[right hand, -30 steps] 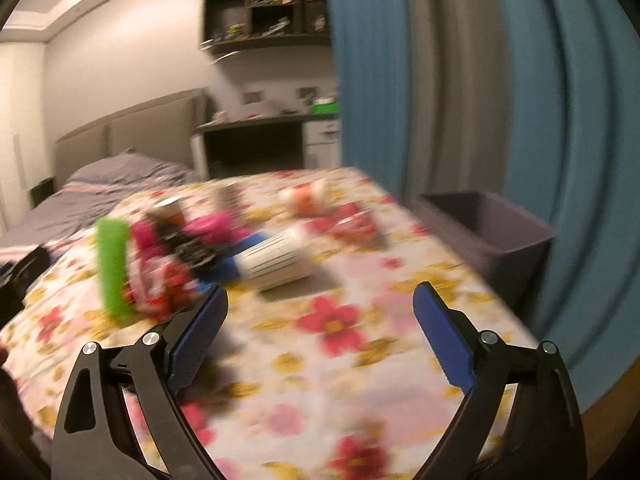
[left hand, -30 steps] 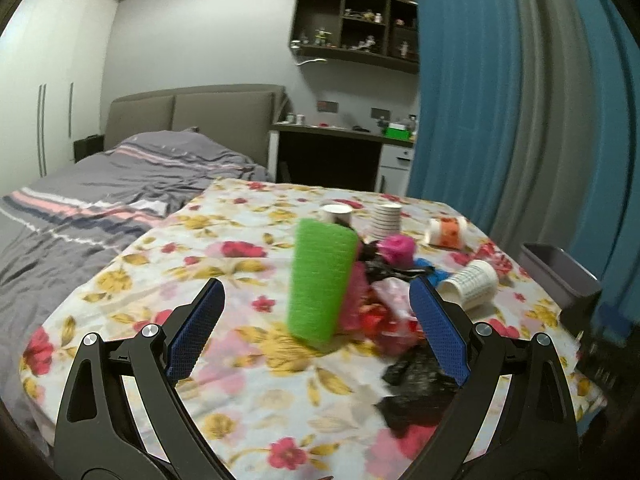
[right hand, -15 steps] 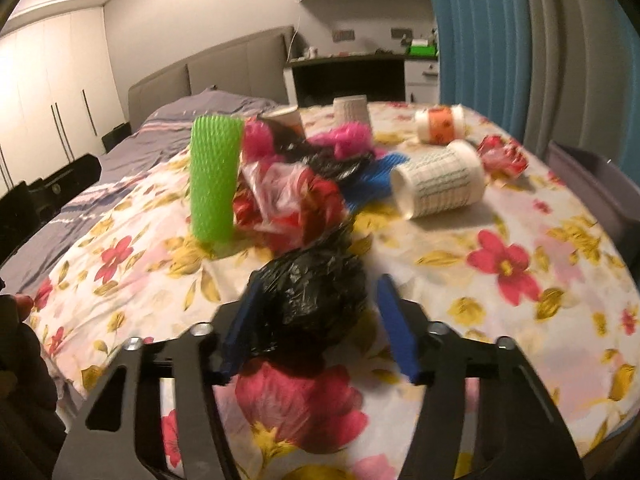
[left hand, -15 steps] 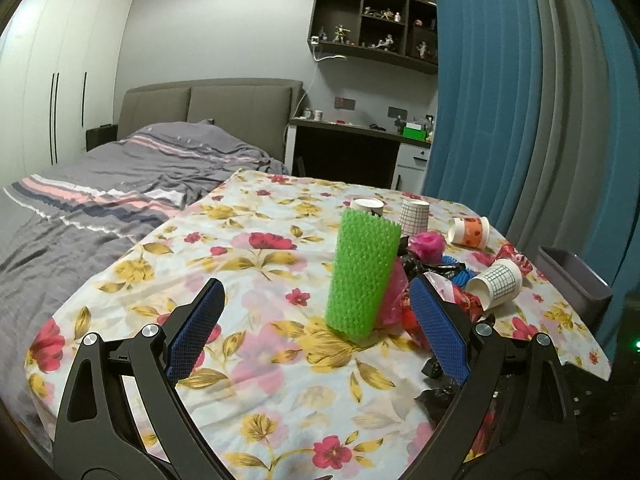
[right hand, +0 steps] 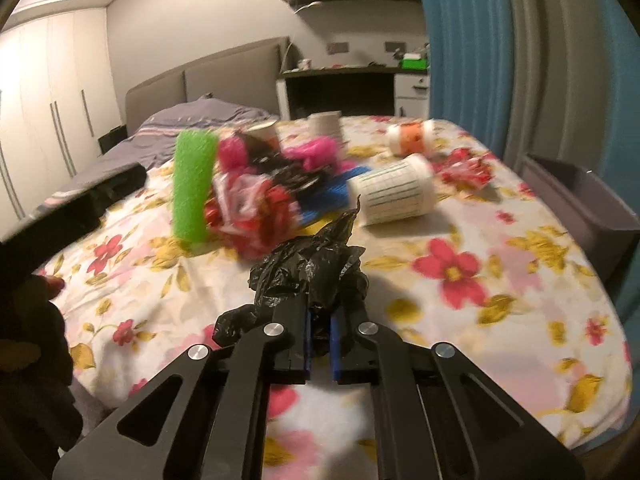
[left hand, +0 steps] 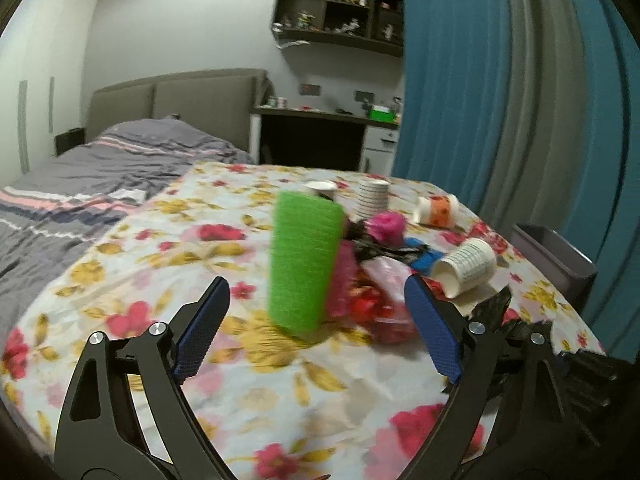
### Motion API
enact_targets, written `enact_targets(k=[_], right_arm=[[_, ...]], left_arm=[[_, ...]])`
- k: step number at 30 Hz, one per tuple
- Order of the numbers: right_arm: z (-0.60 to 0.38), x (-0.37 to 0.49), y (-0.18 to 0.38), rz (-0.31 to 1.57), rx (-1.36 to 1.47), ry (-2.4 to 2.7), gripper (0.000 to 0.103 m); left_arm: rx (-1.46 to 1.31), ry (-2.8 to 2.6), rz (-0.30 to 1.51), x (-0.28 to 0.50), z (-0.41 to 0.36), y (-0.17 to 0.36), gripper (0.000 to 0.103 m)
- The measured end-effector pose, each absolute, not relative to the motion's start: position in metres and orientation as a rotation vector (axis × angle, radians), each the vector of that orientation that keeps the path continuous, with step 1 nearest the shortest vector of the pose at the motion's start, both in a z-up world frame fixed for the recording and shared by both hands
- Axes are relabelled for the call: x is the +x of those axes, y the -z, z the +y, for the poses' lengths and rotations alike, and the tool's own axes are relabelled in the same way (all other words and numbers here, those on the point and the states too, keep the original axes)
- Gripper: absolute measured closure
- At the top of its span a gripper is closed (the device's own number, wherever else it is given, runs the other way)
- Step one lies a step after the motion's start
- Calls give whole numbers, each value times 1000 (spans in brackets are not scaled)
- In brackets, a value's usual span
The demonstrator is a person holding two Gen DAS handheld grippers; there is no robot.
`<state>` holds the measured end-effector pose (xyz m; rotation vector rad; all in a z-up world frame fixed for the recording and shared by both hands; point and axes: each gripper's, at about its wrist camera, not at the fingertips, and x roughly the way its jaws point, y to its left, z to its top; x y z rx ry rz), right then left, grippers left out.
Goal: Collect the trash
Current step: 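Lower the right tool onto the black plastic bag and close it, then grasp the red-and-white crumpled wrapper with the left tool while the right tool holds the black bag, then carry the wrapper and black bag in both tools over the grey bin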
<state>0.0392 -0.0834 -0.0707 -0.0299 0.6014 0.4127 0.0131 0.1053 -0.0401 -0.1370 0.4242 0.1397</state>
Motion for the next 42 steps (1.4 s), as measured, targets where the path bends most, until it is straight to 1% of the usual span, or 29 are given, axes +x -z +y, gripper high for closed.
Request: enact_targets(k=[3,5,7,10,12,15,18,20,21,23,25,29,42], right_arm=[[-99,39,62,572,-17,-384,95],[-105,40,60,565,-11,-376,95],[-108,41,60,562,-10,-368,95],[-114,42,62,567,-4,-362,95],[-118,44,63,569,4,-359,95],[-120,47,61,568,14,-357,95],[-122,48,60,568,23,-357,95],[-123,50,60,569,27,-356,95],[-124,50,60,570,28,-357,95],[-125,50,60,569,28,-356,95],[-125,50,59,569,30,-355,95],[-129,50,58,566,33,-350,95],[-147,48,42,525,41,-315,95]], left_arm=[[-130,-110,462,31,92,47,26],[-120,-104,486,41,86,54,35],[-117,-101,523,51,83,61,42],[-144,-79,585,62,82,70,48],[-156,-68,617,66,81,74,49],[-161,-53,650,72,80,79,57],[-167,-51,675,79,80,82,67],[-167,-49,689,80,80,84,76],[-168,-47,692,80,80,85,78],[-169,-41,693,80,80,85,88],[-165,-36,688,80,80,84,92],[-161,-31,664,74,77,79,94],[-195,18,496,33,81,19,94]])
